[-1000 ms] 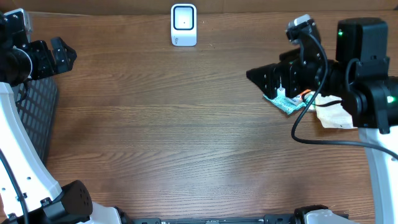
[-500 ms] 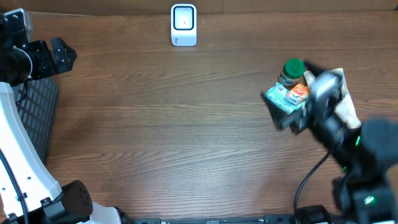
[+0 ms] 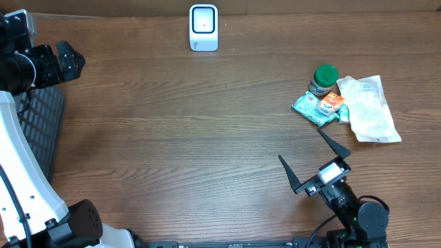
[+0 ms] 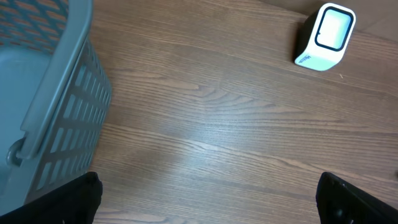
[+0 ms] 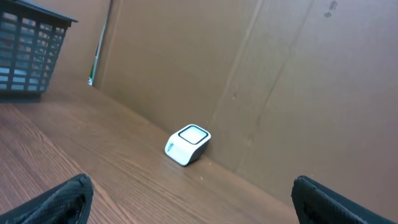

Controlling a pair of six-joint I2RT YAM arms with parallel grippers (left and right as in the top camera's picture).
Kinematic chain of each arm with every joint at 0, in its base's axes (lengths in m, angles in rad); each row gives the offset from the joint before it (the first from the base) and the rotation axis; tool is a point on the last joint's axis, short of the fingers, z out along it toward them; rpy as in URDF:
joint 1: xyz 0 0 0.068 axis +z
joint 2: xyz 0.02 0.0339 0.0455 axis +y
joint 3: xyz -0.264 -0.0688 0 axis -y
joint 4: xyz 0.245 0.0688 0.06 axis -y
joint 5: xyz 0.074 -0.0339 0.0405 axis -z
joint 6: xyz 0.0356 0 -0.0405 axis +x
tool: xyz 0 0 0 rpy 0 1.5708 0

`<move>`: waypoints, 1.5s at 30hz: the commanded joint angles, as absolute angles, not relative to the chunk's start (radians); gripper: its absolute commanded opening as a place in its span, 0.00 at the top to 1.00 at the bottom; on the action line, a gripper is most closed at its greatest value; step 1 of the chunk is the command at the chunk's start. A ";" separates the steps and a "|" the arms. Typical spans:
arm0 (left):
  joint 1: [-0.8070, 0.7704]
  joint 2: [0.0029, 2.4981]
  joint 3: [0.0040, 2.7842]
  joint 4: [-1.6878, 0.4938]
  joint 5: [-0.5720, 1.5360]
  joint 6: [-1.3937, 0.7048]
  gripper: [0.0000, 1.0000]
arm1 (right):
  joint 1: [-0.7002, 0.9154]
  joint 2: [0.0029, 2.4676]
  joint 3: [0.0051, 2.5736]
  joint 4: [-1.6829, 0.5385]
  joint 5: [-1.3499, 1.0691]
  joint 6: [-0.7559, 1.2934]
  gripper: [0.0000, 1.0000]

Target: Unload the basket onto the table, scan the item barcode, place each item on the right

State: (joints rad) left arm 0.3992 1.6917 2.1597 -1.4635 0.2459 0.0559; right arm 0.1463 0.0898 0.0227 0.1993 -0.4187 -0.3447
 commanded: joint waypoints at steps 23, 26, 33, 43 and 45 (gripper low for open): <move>0.392 1.695 2.162 -1.462 0.244 0.067 0.00 | 0.150 0.003 0.008 -0.055 -0.423 -0.235 0.00; 0.392 1.695 2.162 -1.463 0.244 0.067 0.00 | 0.150 0.003 0.008 -0.055 -0.423 -0.235 0.00; 0.392 1.695 2.162 -1.463 0.244 0.067 0.00 | 0.150 0.003 0.008 -0.055 -0.423 -0.235 0.00; 0.392 1.695 2.162 -1.462 0.244 0.067 0.00 | 0.150 0.003 0.008 -0.055 -0.422 -0.235 0.00; 0.392 1.695 2.162 -1.463 0.244 0.067 0.00 | 0.150 0.003 0.008 -0.055 -0.422 -0.235 0.00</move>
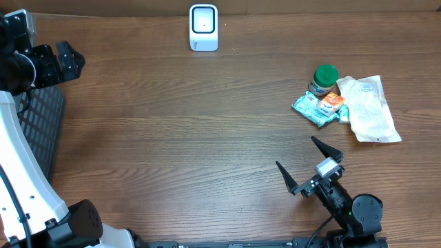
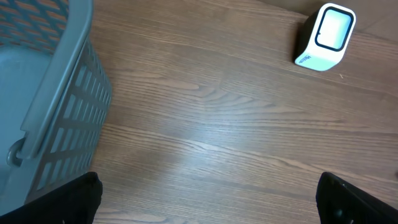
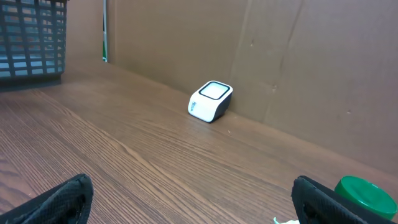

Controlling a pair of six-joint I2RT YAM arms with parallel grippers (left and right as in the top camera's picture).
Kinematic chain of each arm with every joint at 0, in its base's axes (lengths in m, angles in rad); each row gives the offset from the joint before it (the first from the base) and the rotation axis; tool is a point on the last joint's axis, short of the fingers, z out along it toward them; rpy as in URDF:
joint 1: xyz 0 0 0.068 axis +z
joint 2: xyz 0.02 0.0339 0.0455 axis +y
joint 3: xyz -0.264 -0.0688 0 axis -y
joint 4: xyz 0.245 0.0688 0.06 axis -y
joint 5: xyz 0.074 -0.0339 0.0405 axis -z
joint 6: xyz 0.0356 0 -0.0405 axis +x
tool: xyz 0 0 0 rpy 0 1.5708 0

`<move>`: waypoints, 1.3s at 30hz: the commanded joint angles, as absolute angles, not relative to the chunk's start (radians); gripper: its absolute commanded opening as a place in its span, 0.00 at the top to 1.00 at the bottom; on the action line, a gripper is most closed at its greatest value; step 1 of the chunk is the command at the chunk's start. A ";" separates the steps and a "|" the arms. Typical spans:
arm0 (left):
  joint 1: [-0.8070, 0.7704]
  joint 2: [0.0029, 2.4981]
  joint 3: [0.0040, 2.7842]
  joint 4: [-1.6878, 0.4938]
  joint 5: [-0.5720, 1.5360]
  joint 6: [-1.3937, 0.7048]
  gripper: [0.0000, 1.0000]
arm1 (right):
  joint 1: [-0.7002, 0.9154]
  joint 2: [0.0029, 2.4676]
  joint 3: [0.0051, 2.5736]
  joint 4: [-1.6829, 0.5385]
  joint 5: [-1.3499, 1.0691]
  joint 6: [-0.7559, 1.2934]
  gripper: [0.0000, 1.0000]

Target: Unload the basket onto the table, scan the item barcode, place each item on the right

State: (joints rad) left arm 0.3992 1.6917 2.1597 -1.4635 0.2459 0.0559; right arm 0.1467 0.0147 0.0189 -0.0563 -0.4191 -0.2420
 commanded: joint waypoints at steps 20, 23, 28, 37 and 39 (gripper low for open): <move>0.350 1.196 1.590 -1.078 0.268 0.074 0.00 | 0.150 0.003 0.008 -0.055 -0.423 -0.235 0.00; 0.325 1.052 1.355 -0.830 0.290 0.075 0.00 | 0.150 0.003 0.008 -0.055 -0.423 -0.235 0.00; 0.274 0.807 0.966 -0.458 0.289 0.075 0.00 | 0.150 0.003 0.008 -0.055 -0.423 -0.235 0.00; 0.204 0.451 0.403 -0.001 0.255 0.076 0.00 | 0.150 0.003 0.008 -0.055 -0.423 -0.235 0.00; 0.181 0.391 0.316 0.067 0.213 0.083 0.00 | 0.150 0.003 0.008 -0.055 -0.422 -0.235 0.00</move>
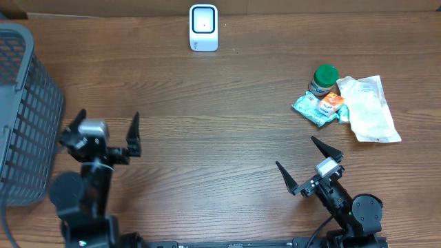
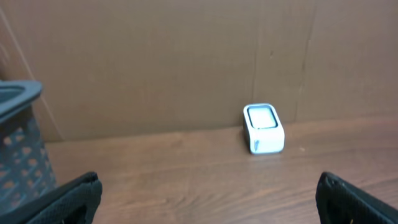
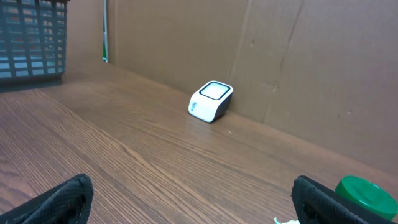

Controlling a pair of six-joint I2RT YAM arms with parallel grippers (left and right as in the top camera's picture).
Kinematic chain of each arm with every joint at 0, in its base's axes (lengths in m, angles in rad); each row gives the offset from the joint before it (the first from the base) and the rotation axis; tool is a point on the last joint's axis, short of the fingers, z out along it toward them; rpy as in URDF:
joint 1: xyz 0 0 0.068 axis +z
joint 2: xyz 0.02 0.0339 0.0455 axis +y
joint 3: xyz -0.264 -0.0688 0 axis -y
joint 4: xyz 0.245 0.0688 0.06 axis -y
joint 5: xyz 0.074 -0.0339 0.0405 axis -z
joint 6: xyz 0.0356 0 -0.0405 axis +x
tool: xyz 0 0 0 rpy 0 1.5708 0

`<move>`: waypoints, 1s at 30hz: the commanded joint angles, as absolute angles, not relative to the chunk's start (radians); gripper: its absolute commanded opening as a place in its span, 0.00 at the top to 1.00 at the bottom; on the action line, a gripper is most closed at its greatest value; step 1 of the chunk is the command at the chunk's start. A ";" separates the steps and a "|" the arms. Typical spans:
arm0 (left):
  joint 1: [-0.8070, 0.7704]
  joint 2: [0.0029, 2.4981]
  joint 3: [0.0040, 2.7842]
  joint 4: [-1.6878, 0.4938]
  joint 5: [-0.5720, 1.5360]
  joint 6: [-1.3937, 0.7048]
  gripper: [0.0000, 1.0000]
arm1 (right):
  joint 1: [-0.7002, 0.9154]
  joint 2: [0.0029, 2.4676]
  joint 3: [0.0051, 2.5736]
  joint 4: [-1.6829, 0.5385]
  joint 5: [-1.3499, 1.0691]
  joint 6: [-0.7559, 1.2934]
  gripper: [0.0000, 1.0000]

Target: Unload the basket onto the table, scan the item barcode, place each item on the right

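The white barcode scanner [image 1: 204, 27] stands at the table's far edge, also visible as scanner [image 2: 263, 128] and scanner [image 3: 210, 101]. A pile of items lies at the right: a green-lidded jar [image 1: 322, 80], a teal packet [image 1: 314, 108], a small orange packet [image 1: 332, 102] and a white pouch [image 1: 368, 108]. The jar's lid [image 3: 365, 191] shows in the right wrist view. My right gripper [image 1: 309, 165] stands open near the front, below the pile, holding nothing. My left gripper [image 1: 103, 127] stands open at the front left, empty.
A grey mesh basket [image 1: 24, 117] stands at the left edge, its rim [image 2: 18, 93] in the left wrist view and basket [image 3: 31, 37] in the right wrist view. A brown cardboard wall [image 2: 186, 62] backs the table.
My left arm has moved from the far left corner over the basket down to the front left of the table, now facing the scanner. The basket is uncovered. The right arm has not moved.
At first my left gripper hung open over the basket and the right one stood open at the front right. The right gripper then turned slightly toward the jar. Now the left gripper sits low at the front left. The items have not moved.
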State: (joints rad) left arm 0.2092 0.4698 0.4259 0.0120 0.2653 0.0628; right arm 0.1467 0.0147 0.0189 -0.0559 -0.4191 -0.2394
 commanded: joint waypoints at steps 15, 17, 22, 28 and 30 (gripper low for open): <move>0.122 0.007 0.005 -0.014 0.052 0.136 0.01 | 0.150 0.003 0.008 -0.055 -0.422 -0.235 0.00; 0.120 0.003 0.005 -0.083 0.042 0.135 0.00 | 0.150 0.003 0.008 -0.055 -0.423 -0.235 0.00; 0.109 0.004 0.005 -0.075 0.044 0.131 0.00 | 0.150 0.003 0.008 -0.055 -0.423 -0.235 0.00; 0.109 0.004 0.005 -0.075 0.044 0.131 0.00 | 0.150 0.003 0.008 -0.055 -0.423 -0.235 0.00; 0.109 0.004 0.005 -0.075 0.044 0.131 0.00 | 0.150 0.003 0.008 -0.055 -0.423 -0.235 0.00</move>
